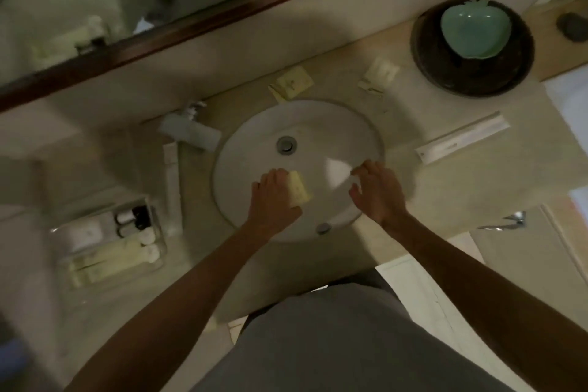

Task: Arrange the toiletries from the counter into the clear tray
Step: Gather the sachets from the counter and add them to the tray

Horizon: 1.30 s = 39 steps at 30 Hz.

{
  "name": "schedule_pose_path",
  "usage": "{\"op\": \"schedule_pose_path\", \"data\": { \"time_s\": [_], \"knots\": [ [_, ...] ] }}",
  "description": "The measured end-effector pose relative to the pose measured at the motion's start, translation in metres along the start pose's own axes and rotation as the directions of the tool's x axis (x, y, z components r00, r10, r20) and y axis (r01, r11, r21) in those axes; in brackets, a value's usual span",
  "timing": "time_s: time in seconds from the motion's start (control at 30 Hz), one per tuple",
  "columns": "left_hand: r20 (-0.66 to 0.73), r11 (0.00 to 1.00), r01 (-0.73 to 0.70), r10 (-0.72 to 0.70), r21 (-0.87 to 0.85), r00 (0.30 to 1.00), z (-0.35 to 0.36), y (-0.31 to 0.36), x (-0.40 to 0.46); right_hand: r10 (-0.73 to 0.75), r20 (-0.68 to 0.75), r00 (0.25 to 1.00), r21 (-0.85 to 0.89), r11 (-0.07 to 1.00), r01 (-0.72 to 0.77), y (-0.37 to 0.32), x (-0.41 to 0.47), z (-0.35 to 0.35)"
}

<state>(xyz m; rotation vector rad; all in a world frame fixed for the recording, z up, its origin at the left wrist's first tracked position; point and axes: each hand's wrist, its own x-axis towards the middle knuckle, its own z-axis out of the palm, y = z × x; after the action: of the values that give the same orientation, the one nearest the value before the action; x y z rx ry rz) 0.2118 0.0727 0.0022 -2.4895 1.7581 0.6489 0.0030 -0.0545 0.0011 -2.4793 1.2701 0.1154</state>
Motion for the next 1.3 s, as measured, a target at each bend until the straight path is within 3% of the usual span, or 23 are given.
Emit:
{"op": "schedule_pose_path", "data": {
  "time_s": [0.3, 0.4, 0.57, 0.73, 0.93, 1.17, 1.3],
  "knots": [
    [-0.037, 0.955, 0.293, -0.295, -0.04, 0.955, -0.049, -0.235, -0.118, -0.32, -0.005, 0.947, 0.037, 0.947, 0.32, -0.228, 0.029, 0.032],
    [0.037, 0.93, 0.367, -0.365, -0.04, 0.93, -0.06, -0.301, -0.155, -0.389, 0.03, 0.921, 0.035, 0.921, 0.388, -0.281, 0.027, 0.045],
    [0.158, 0.946, 0.321, -0.325, 0.049, 0.932, -0.063, -0.372, -0.199, -0.463, 0.1, 0.881, -0.012, 0.885, 0.466, -0.326, 0.017, 0.066],
    [0.247, 0.97, 0.226, -0.242, 0.091, 0.938, -0.054, -0.395, -0.213, -0.477, 0.141, 0.868, -0.038, 0.873, 0.486, -0.328, 0.007, 0.073],
    [0.189, 0.975, 0.203, -0.217, 0.091, 0.958, -0.045, -0.399, -0.217, -0.448, 0.157, 0.88, -0.054, 0.886, 0.461, -0.309, 0.009, 0.068],
    [-0.068, 0.98, 0.036, -0.023, 0.194, 0.997, -0.05, -0.369, -0.196, -0.393, 0.114, 0.913, -0.028, 0.917, 0.398, -0.28, 0.021, 0.05],
    [-0.272, 0.981, -0.154, 0.181, 0.121, 0.945, -0.059, -0.288, -0.135, -0.317, 0.03, 0.948, -0.051, 0.947, 0.318, -0.236, 0.038, 0.024]
  ]
}}
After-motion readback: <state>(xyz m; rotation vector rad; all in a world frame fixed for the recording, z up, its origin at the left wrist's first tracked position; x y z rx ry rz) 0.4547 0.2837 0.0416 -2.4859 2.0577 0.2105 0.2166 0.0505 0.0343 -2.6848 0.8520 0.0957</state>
